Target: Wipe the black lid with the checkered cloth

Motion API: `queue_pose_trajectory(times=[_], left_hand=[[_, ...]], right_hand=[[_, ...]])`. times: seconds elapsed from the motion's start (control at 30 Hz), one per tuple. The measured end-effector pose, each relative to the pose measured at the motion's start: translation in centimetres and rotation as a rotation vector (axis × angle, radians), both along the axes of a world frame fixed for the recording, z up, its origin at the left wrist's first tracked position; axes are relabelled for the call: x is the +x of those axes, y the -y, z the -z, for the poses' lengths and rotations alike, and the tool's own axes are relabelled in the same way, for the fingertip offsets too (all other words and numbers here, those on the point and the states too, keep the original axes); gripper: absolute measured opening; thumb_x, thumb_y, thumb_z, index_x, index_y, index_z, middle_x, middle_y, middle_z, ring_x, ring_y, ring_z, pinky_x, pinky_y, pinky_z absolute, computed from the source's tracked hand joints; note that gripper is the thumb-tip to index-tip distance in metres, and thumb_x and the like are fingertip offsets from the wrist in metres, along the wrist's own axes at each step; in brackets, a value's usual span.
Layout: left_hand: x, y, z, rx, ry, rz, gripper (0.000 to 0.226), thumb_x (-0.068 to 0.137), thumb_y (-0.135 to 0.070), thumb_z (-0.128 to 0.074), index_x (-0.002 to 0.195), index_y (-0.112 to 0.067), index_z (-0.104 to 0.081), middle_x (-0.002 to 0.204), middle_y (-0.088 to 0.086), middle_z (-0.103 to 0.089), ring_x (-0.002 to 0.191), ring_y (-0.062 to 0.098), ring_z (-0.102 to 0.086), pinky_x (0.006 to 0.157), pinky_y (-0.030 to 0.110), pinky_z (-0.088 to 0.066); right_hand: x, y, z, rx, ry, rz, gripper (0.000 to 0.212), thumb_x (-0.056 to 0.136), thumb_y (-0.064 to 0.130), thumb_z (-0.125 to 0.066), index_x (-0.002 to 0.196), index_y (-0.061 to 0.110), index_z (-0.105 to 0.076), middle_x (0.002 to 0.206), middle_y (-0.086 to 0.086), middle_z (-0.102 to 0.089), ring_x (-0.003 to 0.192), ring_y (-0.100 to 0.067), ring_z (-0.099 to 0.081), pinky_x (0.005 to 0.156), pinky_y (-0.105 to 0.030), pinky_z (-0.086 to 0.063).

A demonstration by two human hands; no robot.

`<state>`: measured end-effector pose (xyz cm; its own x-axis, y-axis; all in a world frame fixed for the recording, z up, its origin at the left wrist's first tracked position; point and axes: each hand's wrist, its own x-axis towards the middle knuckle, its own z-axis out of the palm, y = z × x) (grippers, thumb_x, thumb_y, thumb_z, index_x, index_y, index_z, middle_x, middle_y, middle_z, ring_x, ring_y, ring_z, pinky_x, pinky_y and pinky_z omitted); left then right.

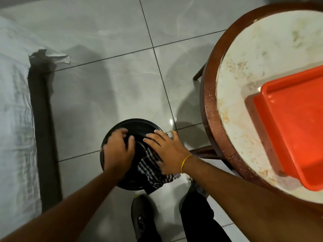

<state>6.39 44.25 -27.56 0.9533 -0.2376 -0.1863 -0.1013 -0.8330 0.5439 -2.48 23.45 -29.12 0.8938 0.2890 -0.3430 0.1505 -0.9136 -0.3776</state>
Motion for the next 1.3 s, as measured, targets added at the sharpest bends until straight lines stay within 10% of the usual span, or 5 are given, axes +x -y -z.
queue_pose_trajectory(times=[0.23,0.67,1.07,1.2,1.3], left_hand=[[-8.7,2.9,-0.4,0.009,-0.449,0.040,0.056,0.089,-0.029,-0.076,0.136,-0.033,-0.044,0.114,-0.014,-0.066,0.104,0.007,-0.068,0.085,0.026,-0.057],[-1.1,15.1,-23.8,0.032,-0.024,0.980,0.032,0.067,-0.018,-0.066,0.092,-0.037,-0.064,0.079,-0.013,-0.070,0.073,0.013,-0.069,0.064,0.029,-0.053],[-4.8,36.3,-42.7,-0.056,0.169,1.384,0.050,0.082,-0.001,-0.062,0.128,-0.018,-0.071,0.135,0.001,-0.070,0.126,0.021,-0.063,0.109,0.035,-0.048],[-5.5,36.0,-38.8,0.482,0.081,1.479,0.076,0.093,-0.021,-0.064,0.160,-0.032,-0.030,0.172,-0.007,-0.020,0.159,0.021,-0.012,0.124,0.055,-0.022],[-5.3,32.7,-35.3,0.582,0.065,1.472,0.084,0.100,-0.063,-0.045,0.162,-0.039,0.005,0.167,-0.024,0.026,0.154,0.011,0.029,0.121,0.059,0.015]], right_hand=[[0.7,1.4,-1.4,-0.194,-0.107,-0.114,0.054,0.080,0.032,-0.080,0.130,0.022,-0.063,0.127,-0.007,-0.061,0.126,-0.033,-0.053,0.111,-0.062,-0.038],[-10.2,6.8,-25.4,0.068,0.245,0.655,0.024,0.089,0.040,-0.050,0.075,0.031,-0.068,0.069,0.015,-0.066,0.066,-0.009,-0.066,0.079,-0.031,-0.042],[-16.6,19.4,-42.3,-0.140,0.421,1.183,0.037,0.080,0.025,-0.057,0.108,0.024,-0.081,0.104,0.009,-0.080,0.091,-0.018,-0.075,0.089,-0.037,-0.044],[-15.9,18.7,-37.8,-0.093,0.084,1.113,0.048,0.055,0.051,-0.088,0.099,0.033,-0.086,0.108,0.010,-0.082,0.088,-0.015,-0.079,0.079,-0.034,-0.063],[-15.8,17.2,-33.3,-0.238,0.189,1.008,0.066,0.071,0.068,-0.083,0.125,0.032,-0.080,0.155,0.001,-0.053,0.134,-0.021,-0.070,0.125,-0.053,-0.036]])
